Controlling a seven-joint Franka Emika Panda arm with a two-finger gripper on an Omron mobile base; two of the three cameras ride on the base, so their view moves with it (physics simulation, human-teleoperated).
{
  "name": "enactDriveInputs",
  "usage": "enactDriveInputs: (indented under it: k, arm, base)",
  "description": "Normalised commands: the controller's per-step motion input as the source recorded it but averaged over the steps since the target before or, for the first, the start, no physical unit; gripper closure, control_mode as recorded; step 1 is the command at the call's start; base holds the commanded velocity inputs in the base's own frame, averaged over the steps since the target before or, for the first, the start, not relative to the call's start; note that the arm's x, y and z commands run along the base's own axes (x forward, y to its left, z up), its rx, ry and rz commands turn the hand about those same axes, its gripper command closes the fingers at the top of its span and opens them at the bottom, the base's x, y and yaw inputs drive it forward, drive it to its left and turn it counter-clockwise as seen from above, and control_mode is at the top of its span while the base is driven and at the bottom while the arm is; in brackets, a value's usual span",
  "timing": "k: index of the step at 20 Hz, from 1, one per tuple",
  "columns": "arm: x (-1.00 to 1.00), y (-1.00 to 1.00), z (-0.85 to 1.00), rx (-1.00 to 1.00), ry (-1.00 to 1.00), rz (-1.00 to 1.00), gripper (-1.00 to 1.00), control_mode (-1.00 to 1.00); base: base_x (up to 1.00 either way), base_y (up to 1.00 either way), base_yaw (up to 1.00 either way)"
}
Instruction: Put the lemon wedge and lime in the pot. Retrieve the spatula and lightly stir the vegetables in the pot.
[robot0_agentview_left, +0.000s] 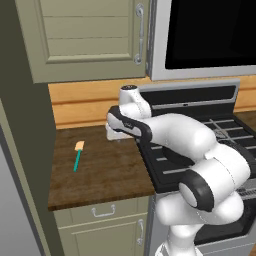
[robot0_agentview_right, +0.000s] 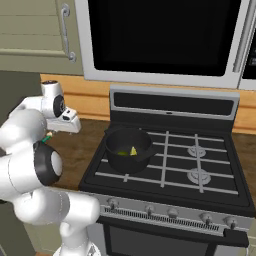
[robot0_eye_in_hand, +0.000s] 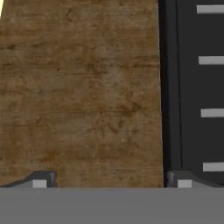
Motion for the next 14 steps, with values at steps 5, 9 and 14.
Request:
enactDriveInputs:
  k: [5, 9, 14]
  arm:
    - [0.10, 1.00, -0.53, 0.00, -0.01, 0.00, -1.00, -1.00]
    - [0.33, 1.00, -0.45, 0.00, 0.01, 0.00, -1.00, -1.00]
    - [0.15, 0.31, -0.16, 0.00, 0.04, 0.00, -1.00, -1.00]
  base:
    - [0.00, 0.00, 0.00]
    - [0.00, 0.00, 0.00]
    - [0.00, 0.00, 0.00]
